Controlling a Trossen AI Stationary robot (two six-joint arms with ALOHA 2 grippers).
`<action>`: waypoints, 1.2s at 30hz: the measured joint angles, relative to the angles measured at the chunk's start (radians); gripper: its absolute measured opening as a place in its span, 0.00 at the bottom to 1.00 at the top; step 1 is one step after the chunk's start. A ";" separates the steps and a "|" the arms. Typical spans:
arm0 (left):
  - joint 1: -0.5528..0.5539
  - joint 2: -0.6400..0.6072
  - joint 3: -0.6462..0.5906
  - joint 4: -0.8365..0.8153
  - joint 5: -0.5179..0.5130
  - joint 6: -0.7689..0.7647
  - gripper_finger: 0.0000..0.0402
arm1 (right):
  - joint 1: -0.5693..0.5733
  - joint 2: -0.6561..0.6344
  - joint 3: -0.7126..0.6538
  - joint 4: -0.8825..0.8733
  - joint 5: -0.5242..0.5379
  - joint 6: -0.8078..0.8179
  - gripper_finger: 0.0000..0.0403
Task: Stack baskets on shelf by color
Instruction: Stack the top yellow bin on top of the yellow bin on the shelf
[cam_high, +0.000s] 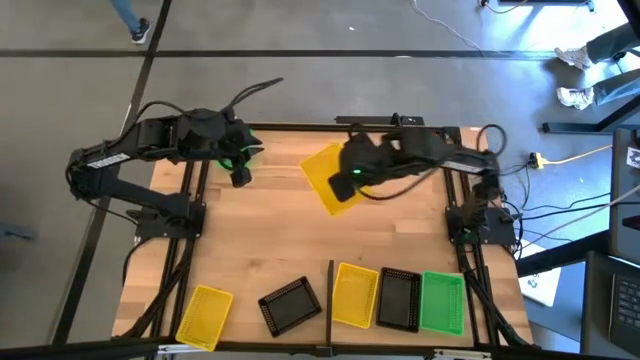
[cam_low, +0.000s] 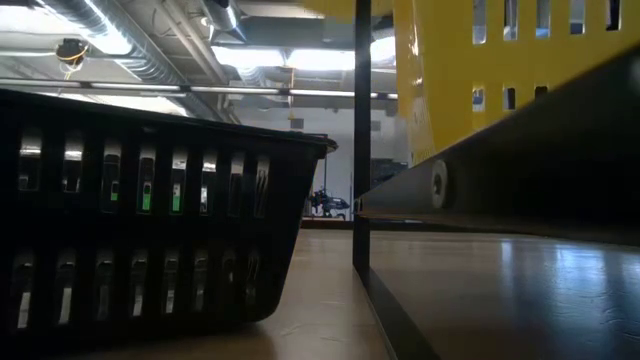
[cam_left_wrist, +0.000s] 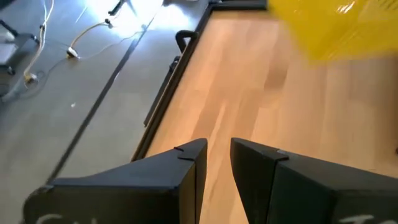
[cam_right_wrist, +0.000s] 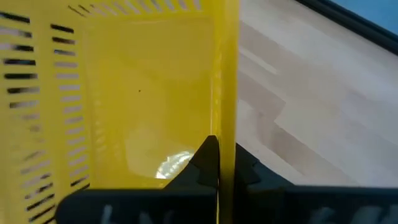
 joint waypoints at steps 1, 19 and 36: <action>0.000 0.002 -0.001 -0.001 0.009 0.034 0.16 | 0.012 -0.019 0.000 0.000 -0.003 0.001 0.00; 0.000 -0.008 -0.001 -0.023 0.202 0.314 0.16 | 0.242 -0.139 0.000 0.002 -0.192 0.615 0.00; 0.003 -0.008 -0.001 0.014 0.302 0.309 0.16 | 0.453 -0.482 -0.542 0.002 -0.009 1.158 0.00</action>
